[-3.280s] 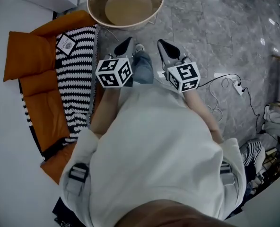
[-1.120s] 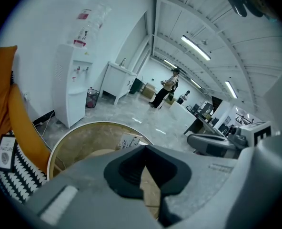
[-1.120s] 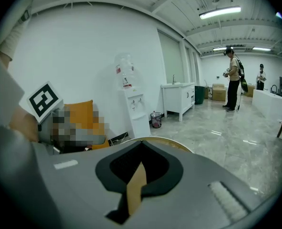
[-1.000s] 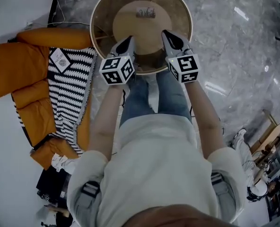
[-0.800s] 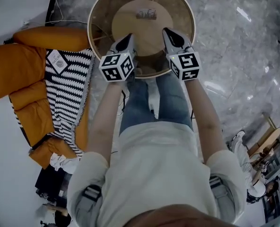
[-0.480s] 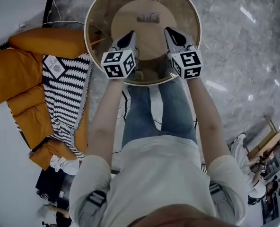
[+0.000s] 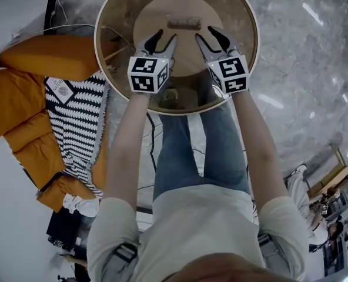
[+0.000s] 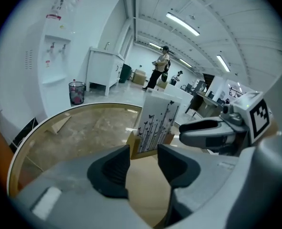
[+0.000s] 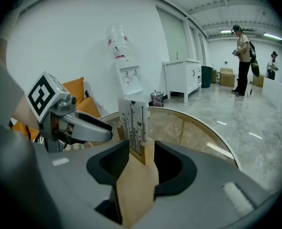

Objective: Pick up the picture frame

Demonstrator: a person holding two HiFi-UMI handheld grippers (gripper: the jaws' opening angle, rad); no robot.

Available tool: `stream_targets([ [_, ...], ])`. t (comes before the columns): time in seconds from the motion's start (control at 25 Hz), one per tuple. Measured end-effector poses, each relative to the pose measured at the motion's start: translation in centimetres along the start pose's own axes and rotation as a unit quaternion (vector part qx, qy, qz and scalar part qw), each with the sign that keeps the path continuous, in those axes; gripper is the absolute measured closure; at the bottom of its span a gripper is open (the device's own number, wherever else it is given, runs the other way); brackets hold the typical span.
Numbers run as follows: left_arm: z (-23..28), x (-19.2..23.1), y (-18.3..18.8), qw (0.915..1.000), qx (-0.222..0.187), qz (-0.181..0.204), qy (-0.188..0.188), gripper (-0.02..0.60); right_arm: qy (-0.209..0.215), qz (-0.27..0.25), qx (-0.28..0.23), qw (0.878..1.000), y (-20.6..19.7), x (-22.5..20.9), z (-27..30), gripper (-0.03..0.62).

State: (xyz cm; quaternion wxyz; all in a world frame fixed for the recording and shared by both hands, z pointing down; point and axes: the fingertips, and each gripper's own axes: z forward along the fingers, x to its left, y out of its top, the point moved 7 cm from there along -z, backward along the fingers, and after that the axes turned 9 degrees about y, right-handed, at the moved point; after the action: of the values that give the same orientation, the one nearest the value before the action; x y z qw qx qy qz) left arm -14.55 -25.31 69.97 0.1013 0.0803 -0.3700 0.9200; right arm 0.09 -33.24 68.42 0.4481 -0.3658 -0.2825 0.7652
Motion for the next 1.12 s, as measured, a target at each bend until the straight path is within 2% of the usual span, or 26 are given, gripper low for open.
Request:
stream_targets([
  [0.16, 1.9, 0.3, 0.0, 0.9993, 0.002, 0.037, 0.000, 0.390, 0.001, -0.002, 0.005, 1.000, -0.7, -0.7, 1.7, 0.411],
  [0.36, 3.9, 0.6, -0.4, 0.9981, 0.003, 0.060, -0.010, 0.362, 0.010, -0.011, 0.013, 1.000, -1.6, -1.5, 3.4, 0.390],
  [0.6, 5.0, 0.5, -0.5, 0.9980, -0.001, 0.061, -0.020, 0.362, 0.012, -0.017, 0.016, 1.000, -2.1, -1.9, 4.4, 0.391],
  [0.68, 5.2, 0.4, -0.4, 0.9978, -0.003, 0.063, -0.021, 0.364, 0.010, -0.024, 0.016, 1.000, -2.1, -1.9, 4.7, 0.418],
  [0.88, 5.3, 0.5, -0.5, 0.9981, -0.005, 0.060, -0.008, 0.397, 0.008, -0.025, 0.018, 1.000, -2.1, -2.0, 4.9, 0.445],
  [1.12, 4.7, 0.4, -0.3, 0.9981, -0.009, 0.062, 0.001, 0.405, 0.006, -0.030, 0.019, 0.999, -1.9, -1.7, 4.7, 0.450],
])
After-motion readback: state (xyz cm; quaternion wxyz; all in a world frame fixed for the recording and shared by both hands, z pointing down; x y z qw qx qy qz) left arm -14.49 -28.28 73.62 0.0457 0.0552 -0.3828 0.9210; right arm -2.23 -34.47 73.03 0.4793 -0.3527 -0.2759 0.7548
